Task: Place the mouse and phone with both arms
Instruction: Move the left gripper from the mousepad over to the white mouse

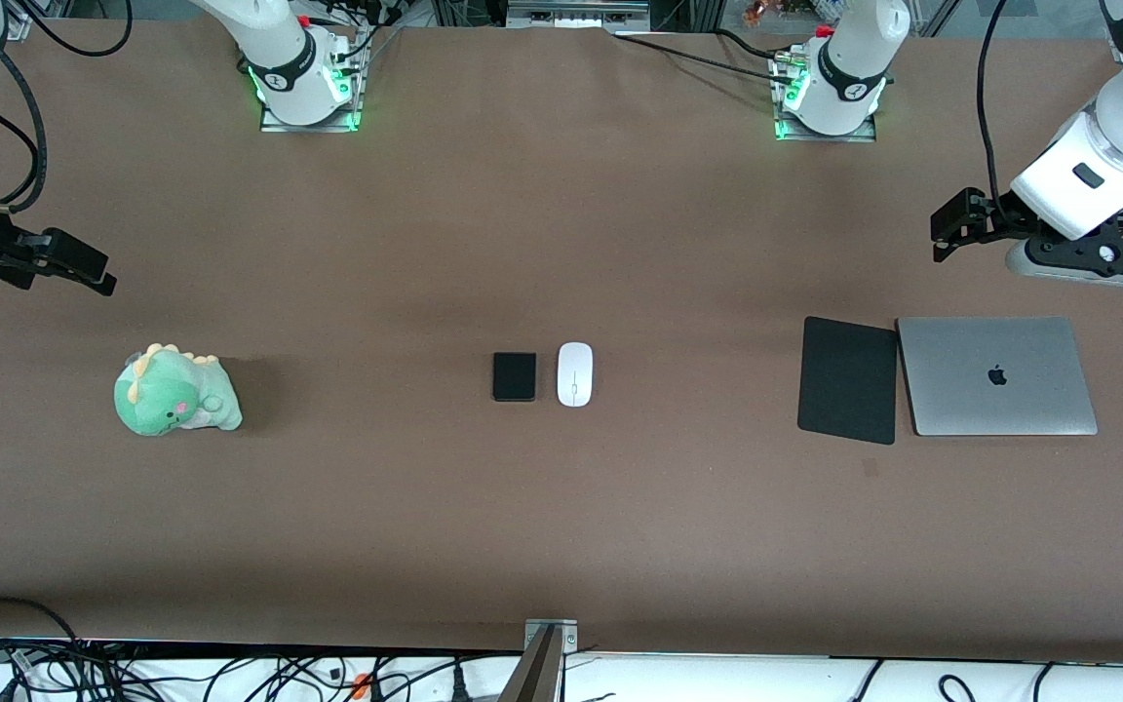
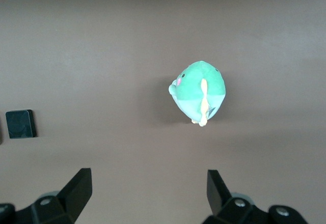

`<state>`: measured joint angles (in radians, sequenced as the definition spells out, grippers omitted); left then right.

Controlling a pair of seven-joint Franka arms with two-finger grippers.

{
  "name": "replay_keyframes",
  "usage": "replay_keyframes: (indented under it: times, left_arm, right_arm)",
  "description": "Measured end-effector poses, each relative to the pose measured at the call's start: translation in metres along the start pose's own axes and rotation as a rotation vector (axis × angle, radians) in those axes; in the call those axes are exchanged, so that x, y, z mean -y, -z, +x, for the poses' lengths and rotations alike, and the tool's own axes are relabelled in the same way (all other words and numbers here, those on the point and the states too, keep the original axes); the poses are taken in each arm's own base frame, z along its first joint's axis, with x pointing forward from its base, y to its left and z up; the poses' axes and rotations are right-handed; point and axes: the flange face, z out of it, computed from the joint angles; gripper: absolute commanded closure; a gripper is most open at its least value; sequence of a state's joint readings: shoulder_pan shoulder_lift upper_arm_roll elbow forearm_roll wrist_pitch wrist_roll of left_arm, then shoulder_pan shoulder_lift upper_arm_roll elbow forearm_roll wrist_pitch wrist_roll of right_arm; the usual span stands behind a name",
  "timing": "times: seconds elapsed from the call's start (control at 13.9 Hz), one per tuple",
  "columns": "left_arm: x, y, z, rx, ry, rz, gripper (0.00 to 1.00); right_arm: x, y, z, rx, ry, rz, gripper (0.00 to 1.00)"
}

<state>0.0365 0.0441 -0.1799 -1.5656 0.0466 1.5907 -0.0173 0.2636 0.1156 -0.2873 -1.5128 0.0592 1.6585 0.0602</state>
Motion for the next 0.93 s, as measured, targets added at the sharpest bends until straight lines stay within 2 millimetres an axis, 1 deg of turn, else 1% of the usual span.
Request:
replay_keyframes:
  times: [0.5,0.65,0.79,0.93]
  left_arm:
    - [-0.003,0.000,0.000,0.004,-0.006,0.000,0.00]
    - [-0.013,-0.005,0.001,0.018,-0.025,-0.002,0.00]
    - [-0.026,-0.018,0.006,0.044,-0.050,-0.006,0.00]
    - [-0.040,-0.044,0.016,0.088,-0.078,-0.016,0.00]
  right_arm:
    - [-0.003,0.006,0.005,-0.047,-0.005,0.002,0.00]
    - [-0.005,0.007,0.005,-0.049,-0.007,0.003,0.00]
    - [-0.005,0.008,0.005,-0.053,-0.007,0.003,0.00]
    - [-0.006,0.009,0.005,-0.057,-0.011,0.004,0.00]
